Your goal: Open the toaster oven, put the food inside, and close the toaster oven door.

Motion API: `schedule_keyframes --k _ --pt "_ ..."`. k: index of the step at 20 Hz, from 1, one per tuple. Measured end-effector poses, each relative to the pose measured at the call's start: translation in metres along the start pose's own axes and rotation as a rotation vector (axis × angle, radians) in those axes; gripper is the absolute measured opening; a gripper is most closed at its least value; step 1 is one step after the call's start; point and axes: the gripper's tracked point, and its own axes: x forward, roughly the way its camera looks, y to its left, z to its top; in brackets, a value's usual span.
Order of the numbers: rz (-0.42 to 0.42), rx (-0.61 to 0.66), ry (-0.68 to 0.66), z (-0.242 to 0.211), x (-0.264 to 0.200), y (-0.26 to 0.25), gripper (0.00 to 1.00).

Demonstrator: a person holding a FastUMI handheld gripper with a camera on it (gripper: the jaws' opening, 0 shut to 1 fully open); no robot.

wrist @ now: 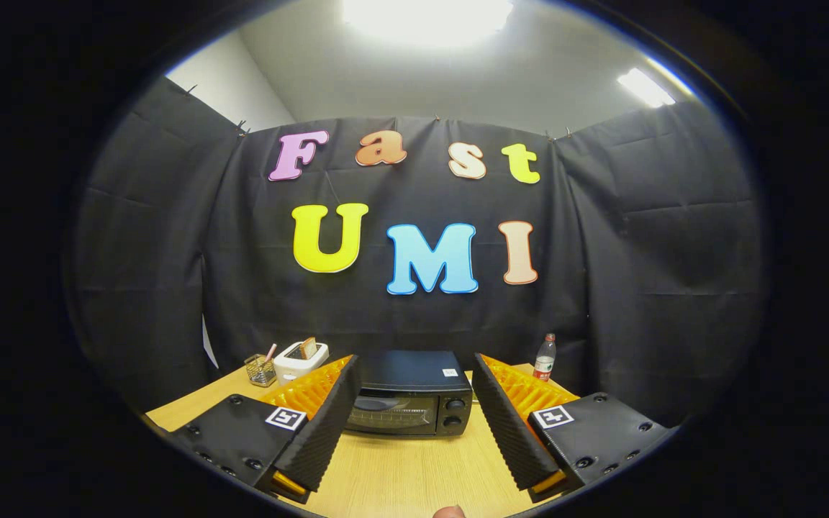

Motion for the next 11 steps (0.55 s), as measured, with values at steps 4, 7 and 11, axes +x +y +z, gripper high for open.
schedule_keyframes --k 4,7,11 --pt "-0.001 -0.007 -0.024 0.006 0.001 -0.004 0.98" --pt "0.001 -0.002 -0.036 0.012 0.001 -0.007 0.98" --pt "-0.002 0.009 -0.054 0.019 0.000 -0.011 0.98"
